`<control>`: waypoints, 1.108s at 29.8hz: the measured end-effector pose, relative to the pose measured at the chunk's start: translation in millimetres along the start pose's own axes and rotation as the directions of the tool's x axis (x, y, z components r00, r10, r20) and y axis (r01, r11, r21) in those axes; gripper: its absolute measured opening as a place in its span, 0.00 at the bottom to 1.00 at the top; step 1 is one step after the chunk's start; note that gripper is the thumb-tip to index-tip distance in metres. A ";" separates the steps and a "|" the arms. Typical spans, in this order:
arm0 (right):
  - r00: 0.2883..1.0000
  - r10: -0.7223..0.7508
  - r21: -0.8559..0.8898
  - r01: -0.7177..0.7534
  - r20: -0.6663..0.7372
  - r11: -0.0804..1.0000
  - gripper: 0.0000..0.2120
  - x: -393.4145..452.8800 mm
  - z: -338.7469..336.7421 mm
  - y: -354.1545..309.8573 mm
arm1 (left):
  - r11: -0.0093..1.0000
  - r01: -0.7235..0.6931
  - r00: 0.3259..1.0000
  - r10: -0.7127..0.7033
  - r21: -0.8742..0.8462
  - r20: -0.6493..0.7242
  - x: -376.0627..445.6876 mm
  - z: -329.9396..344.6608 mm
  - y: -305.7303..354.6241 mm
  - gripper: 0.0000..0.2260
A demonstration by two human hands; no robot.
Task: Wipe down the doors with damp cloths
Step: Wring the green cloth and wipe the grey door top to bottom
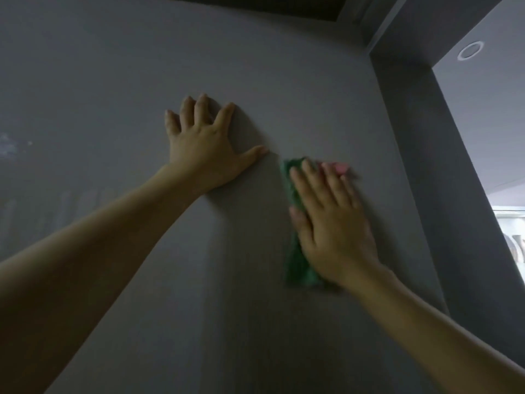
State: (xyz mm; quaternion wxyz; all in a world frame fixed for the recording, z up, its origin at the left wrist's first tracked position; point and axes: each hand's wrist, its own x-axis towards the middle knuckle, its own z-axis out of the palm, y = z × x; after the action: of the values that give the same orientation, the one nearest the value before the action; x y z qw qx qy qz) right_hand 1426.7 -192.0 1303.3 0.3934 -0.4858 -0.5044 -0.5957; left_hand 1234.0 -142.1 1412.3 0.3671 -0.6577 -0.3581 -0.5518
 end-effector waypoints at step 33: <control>0.967 0.251 -0.038 -0.250 0.027 0.967 0.29 29.3 4.1 -80.2 | 0.992 -0.090 0.989 0.079 -0.084 -0.127 -52.9 -31.2 -94.3 0.22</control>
State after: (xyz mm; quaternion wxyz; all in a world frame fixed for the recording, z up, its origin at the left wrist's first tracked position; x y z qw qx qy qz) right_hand 1344.2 -172.8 1314.5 0.4491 -0.5618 -0.4348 -0.5419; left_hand 1129.8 -128.2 1372.1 0.3816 -0.6527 -0.2813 -0.5909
